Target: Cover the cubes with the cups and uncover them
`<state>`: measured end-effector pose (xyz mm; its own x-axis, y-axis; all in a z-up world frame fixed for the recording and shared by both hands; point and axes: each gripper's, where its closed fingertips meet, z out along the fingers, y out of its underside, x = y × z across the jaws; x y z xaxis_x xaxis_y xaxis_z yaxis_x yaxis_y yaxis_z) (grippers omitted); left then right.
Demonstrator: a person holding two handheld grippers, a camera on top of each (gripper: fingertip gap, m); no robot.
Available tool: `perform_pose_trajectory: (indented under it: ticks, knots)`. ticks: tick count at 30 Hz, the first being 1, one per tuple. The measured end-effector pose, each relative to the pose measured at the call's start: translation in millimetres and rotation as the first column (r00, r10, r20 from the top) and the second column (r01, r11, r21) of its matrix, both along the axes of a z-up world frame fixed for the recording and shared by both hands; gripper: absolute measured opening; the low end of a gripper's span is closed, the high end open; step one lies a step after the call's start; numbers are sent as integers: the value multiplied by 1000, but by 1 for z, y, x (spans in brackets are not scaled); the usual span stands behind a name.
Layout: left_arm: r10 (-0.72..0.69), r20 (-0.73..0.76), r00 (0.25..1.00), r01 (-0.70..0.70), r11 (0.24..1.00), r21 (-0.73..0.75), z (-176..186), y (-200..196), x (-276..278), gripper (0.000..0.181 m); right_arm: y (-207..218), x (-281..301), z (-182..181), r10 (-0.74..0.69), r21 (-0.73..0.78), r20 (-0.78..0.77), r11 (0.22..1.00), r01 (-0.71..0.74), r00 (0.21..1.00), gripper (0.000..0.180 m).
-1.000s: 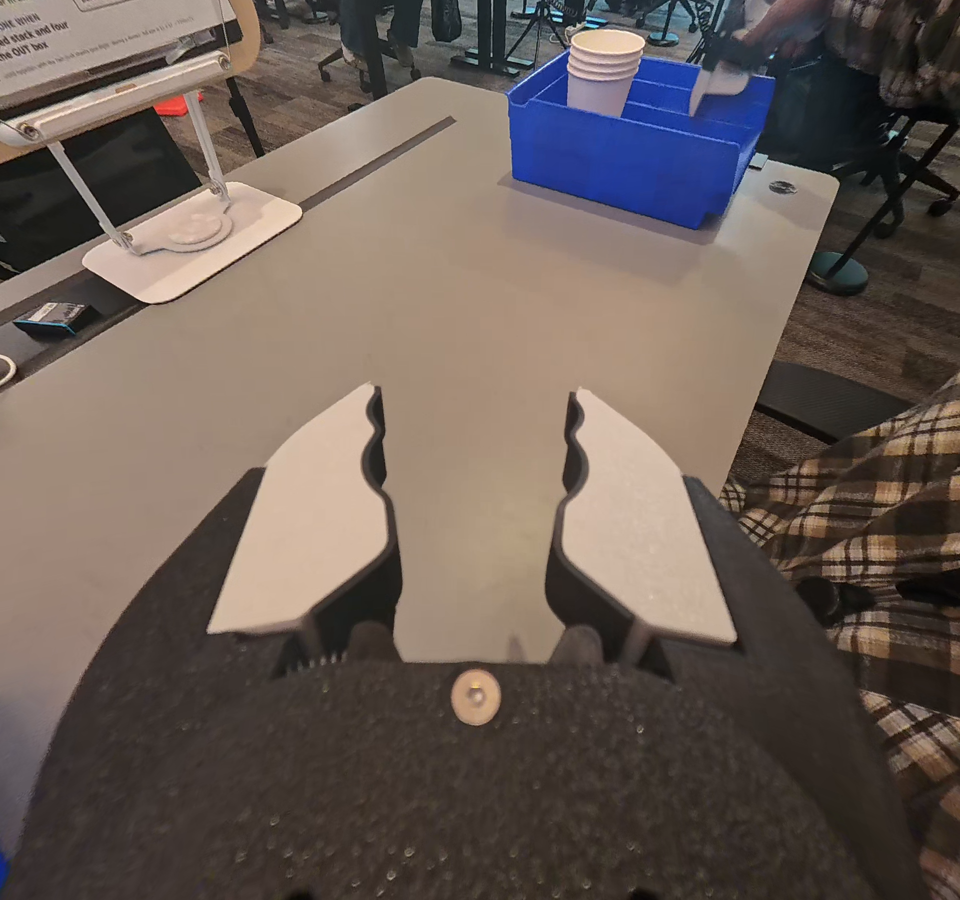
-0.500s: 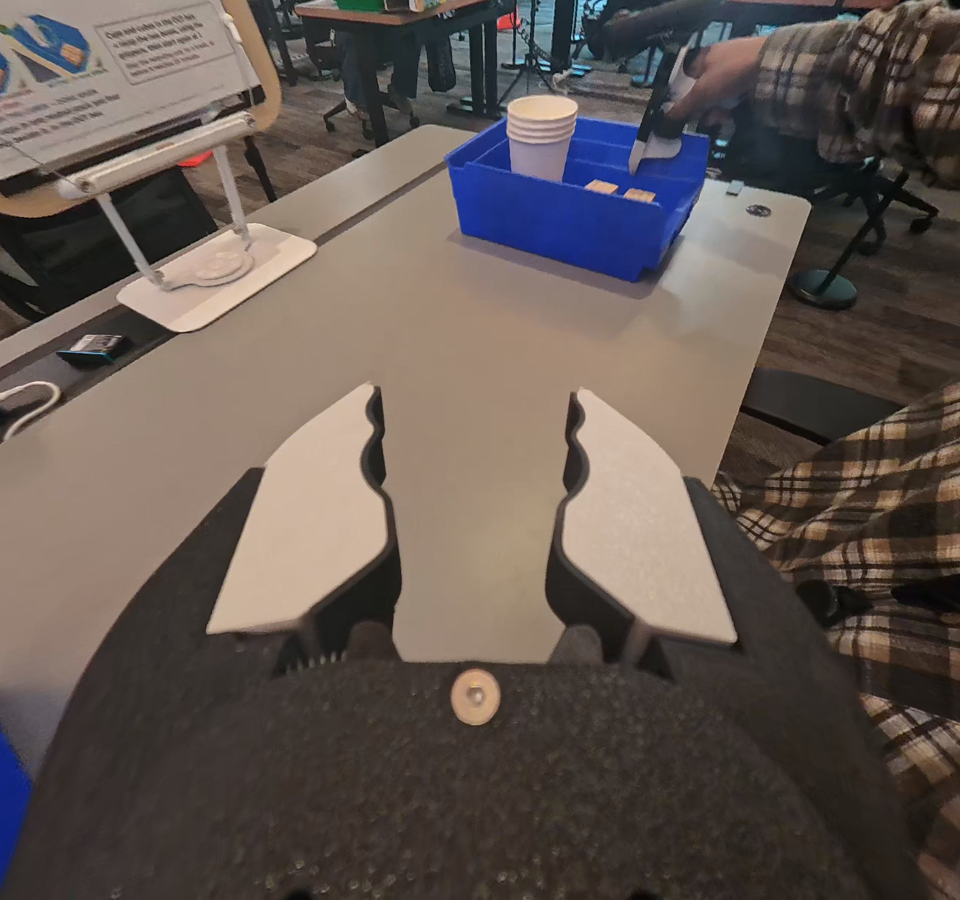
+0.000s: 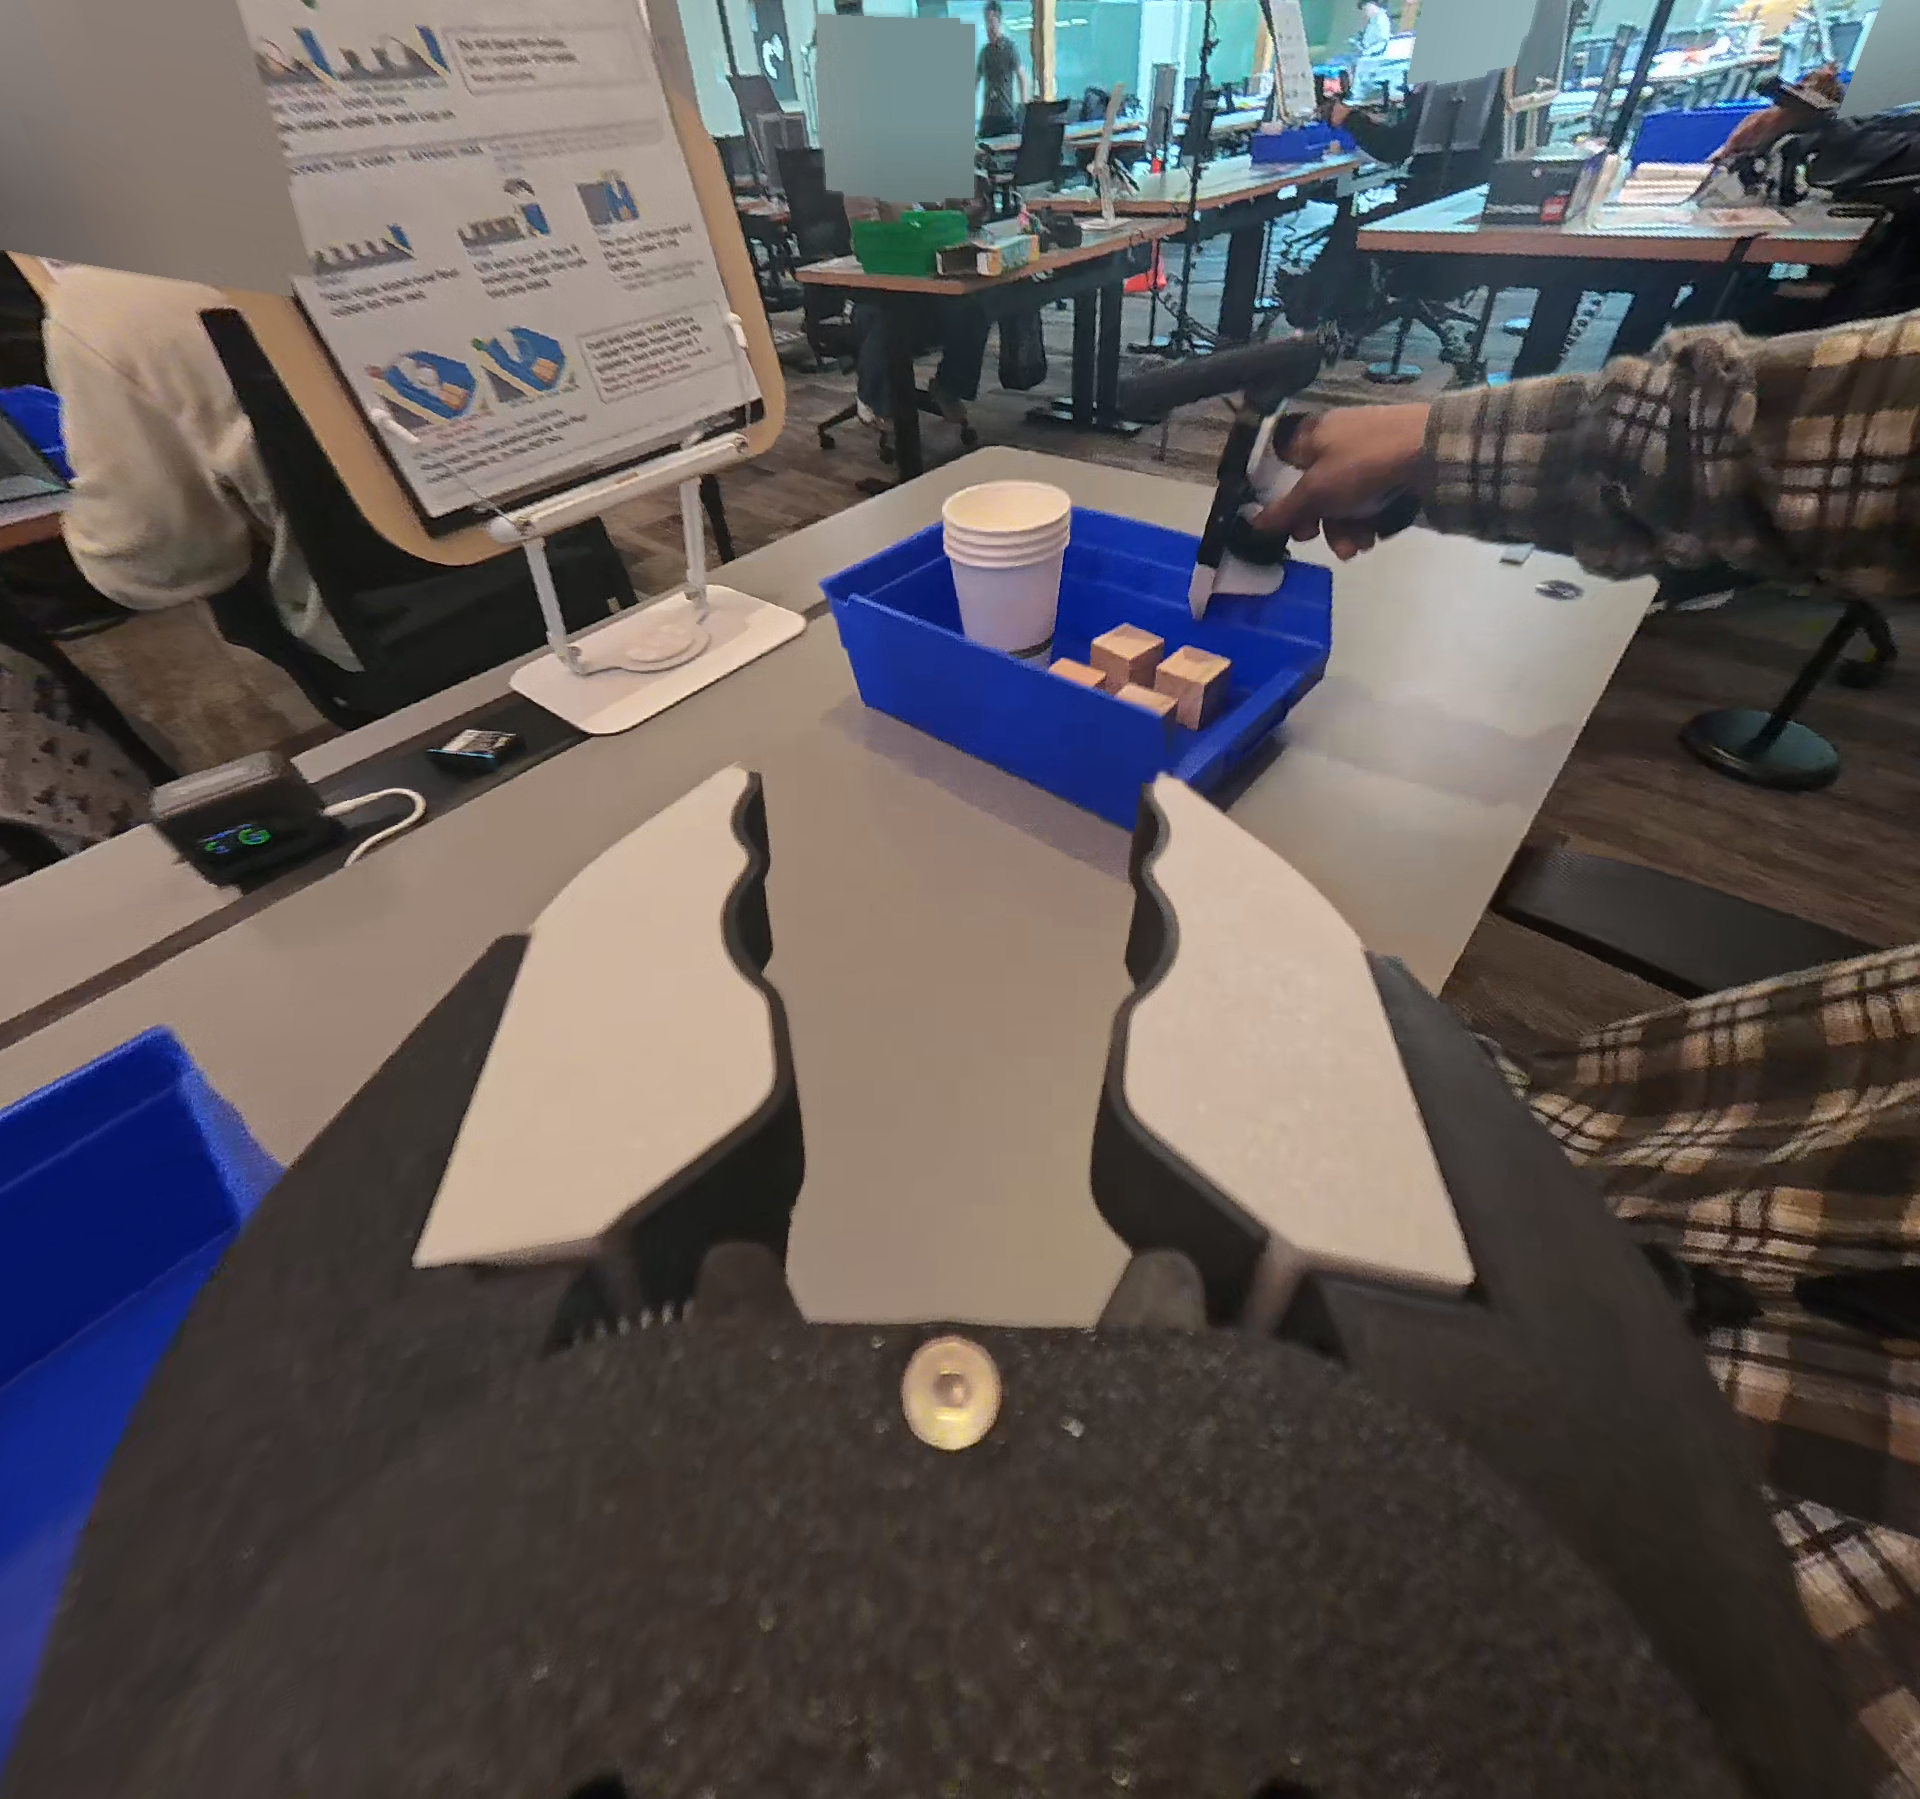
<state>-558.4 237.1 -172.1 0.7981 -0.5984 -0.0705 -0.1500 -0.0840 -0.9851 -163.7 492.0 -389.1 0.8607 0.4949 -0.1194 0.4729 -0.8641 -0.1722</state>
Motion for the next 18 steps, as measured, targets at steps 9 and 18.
perform_pose_trajectory:
  ticks: [9,18]
  knots:
    - [106,-41,994,-107,994,-31,-2,-14,-35,68,-30,-119,1,80,10,-10,997,-80,997,7]
    - [183,-5,983,-184,983,-30,1,-17,-64,68,-73,-214,2,110,2,-31,994,-110,993,7]
